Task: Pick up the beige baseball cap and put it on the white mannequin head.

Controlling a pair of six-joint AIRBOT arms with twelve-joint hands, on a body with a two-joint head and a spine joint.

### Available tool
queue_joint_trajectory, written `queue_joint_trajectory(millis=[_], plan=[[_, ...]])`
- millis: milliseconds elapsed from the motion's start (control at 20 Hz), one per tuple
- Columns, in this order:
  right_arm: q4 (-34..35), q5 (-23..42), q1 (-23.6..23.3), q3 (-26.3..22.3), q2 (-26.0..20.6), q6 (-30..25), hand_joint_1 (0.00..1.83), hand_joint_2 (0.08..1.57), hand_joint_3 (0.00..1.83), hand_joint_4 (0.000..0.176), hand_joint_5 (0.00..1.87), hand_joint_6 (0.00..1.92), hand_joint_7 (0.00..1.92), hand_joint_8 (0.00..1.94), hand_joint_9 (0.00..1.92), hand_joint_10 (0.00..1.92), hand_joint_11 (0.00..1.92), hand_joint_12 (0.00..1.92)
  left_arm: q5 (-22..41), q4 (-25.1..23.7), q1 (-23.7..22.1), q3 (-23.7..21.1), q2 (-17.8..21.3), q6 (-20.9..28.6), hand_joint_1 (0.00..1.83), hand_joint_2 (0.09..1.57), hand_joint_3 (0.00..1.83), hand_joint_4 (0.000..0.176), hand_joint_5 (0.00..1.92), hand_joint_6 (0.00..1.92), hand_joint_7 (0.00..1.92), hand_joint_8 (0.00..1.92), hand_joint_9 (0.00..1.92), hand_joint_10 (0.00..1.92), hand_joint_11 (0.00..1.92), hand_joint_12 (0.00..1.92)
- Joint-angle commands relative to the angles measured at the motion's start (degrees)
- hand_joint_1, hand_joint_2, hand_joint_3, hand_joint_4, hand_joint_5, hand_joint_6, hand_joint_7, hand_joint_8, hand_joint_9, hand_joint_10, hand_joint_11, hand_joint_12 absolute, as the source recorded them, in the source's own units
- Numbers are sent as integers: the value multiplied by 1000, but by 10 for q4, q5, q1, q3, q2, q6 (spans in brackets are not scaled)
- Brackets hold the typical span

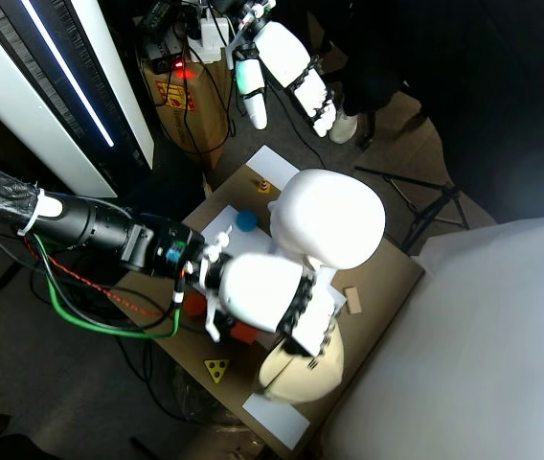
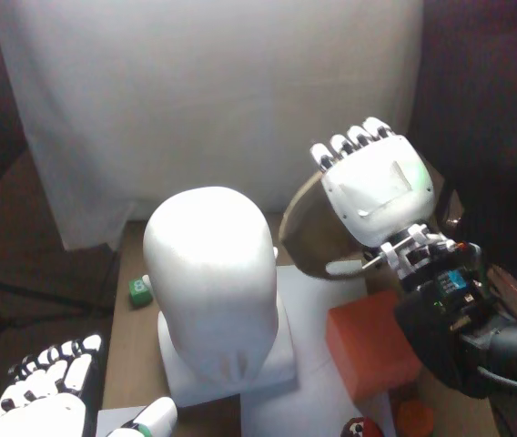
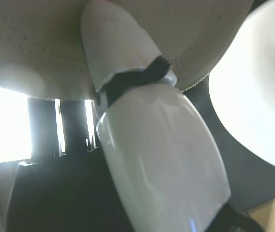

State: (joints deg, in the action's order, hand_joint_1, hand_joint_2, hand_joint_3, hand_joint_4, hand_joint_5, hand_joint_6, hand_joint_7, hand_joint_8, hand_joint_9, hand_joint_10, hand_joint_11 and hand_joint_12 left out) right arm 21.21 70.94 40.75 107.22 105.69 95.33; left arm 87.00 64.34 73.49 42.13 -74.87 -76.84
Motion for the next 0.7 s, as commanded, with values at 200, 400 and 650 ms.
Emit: queue_joint_trajectory(millis=[200, 400, 650], plan=[[-36, 120, -43, -10, -12, 18, 1485, 1135, 0, 0, 817, 906, 913, 1012, 916, 1214, 813, 1691, 58, -8, -6, 2, -15, -4, 0, 1150, 0, 0, 17, 2, 0, 0, 0, 0, 62, 64], [-61, 111, -72, -8, -14, 6, 1484, 1134, 0, 0, 804, 943, 927, 983, 899, 1228, 829, 1672, 64, -1, -3, 3, -24, 0, 0, 1149, 0, 0, 29, 6, 5, 2, 4, 2, 62, 68], [-87, 96, -108, -8, -8, 3, 1484, 1130, 0, 0, 812, 957, 947, 919, 903, 1235, 838, 1666, 65, -4, -2, 10, -28, 8, 0, 1147, 0, 0, 59, 12, 19, 5, 18, 5, 69, 78]])
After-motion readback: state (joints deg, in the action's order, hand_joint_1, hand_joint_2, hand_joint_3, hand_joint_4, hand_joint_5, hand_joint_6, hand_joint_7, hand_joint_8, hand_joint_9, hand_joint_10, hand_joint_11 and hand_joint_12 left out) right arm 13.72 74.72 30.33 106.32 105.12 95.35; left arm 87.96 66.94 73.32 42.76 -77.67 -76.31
